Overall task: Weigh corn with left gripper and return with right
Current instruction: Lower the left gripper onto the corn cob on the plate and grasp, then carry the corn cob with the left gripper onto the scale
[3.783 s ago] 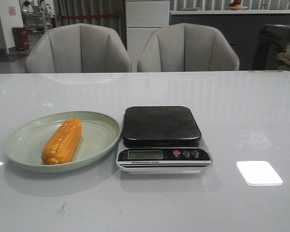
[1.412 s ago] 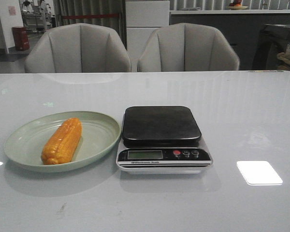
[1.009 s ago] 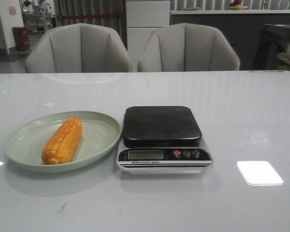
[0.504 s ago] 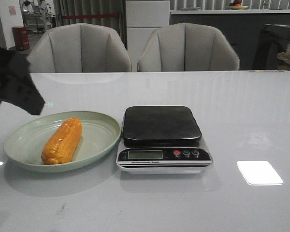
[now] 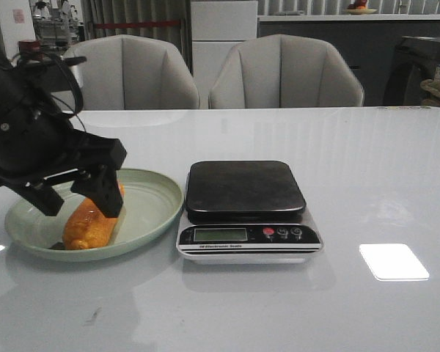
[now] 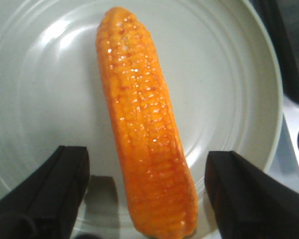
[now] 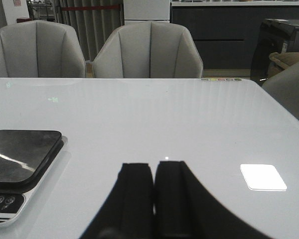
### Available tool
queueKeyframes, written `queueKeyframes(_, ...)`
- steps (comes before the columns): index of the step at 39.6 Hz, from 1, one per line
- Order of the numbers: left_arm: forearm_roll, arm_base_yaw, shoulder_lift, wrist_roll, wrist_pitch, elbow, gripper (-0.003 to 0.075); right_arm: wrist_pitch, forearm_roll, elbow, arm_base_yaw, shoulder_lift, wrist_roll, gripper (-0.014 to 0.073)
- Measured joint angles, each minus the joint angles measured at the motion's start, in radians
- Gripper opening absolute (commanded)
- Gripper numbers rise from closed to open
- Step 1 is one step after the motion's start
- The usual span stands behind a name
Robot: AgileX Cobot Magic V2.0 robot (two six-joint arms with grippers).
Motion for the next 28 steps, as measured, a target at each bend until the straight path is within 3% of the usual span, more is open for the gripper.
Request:
queueKeyframes(14,-0.037,-0.023,0.081,0.0,0.054,-0.124,0.0205,0.0,0.0,0.0,0.0,0.0,0.0,0.0155)
queueKeyframes(28,-0.075,-0.157,0.094,0.0,0.048,-0.309,0.0192,0.0,0.0,0.0,0.0,0.0,0.0,0.0155)
